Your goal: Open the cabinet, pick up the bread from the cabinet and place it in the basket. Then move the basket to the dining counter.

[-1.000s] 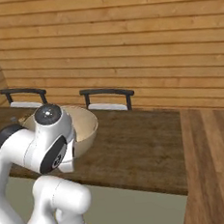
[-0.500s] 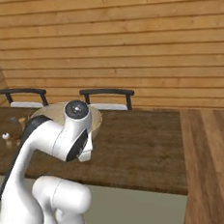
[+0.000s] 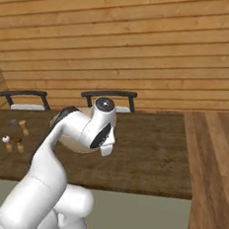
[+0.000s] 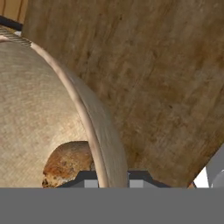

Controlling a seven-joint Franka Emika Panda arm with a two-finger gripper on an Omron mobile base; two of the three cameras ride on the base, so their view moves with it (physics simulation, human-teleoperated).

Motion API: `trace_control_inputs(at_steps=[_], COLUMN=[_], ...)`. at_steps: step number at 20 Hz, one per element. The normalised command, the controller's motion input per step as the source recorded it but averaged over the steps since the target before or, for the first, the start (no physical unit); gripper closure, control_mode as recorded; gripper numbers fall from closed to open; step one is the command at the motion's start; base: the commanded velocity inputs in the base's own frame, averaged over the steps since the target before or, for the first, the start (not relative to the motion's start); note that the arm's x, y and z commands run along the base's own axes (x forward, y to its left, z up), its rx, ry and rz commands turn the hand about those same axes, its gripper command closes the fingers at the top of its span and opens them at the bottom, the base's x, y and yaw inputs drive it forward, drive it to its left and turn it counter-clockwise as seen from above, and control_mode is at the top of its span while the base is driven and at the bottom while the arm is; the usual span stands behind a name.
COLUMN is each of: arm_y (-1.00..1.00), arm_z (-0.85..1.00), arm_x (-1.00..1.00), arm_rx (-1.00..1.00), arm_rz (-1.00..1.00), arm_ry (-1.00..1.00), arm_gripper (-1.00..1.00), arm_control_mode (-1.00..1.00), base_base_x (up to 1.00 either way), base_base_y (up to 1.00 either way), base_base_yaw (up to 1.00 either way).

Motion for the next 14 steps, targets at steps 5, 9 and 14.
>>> trace_control_inputs(at_steps=[5,9,14], arm_y=[-0.05,0.00,0.00], arm_z=[-0.53,-0.56,-0.49], arm_x=[0.78,0.62,0.09], arm_rx=[-0.02,-0.03,-0.01], arm_rz=[-0.01,0.00,0.00], arm_ry=[0.01,-0.01,-0.04], arm_gripper=[1.00,1.00,1.00], arm_control_mode=[-1.00,-1.00,-1.00], base_base_x=[0.00,0.00,0.00], base_base_y=[0.00,0.00,0.00], base_base_yaw=[0.00,0.00,0.00])
